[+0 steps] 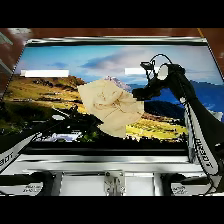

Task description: Fold the shirts.

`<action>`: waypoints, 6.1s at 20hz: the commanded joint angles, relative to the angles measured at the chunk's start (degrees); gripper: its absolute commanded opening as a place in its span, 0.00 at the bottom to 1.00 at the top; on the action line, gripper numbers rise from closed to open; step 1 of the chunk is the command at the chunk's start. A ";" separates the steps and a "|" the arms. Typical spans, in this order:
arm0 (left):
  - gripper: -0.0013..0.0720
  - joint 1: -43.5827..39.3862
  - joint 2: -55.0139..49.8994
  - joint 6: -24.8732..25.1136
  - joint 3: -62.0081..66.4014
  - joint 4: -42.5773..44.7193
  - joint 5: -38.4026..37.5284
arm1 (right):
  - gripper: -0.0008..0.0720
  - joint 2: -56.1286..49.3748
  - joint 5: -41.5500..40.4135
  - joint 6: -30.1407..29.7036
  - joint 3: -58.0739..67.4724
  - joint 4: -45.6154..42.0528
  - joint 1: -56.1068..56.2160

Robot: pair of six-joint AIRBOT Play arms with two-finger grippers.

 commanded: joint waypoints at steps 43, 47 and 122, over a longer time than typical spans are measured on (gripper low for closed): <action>0.06 42.53 57.83 -16.15 16.57 36.63 -51.78 | 0.10 52.13 2.01 19.02 -28.92 -3.91 -0.28; 0.06 42.47 53.75 -11.87 1.88 33.88 -28.50 | 0.10 37.75 -30.42 18.62 -30.18 -2.12 -0.28; 0.06 28.26 9.79 13.05 -14.05 15.67 -16.55 | 0.34 -2.40 -20.48 1.44 -29.09 28.94 -9.03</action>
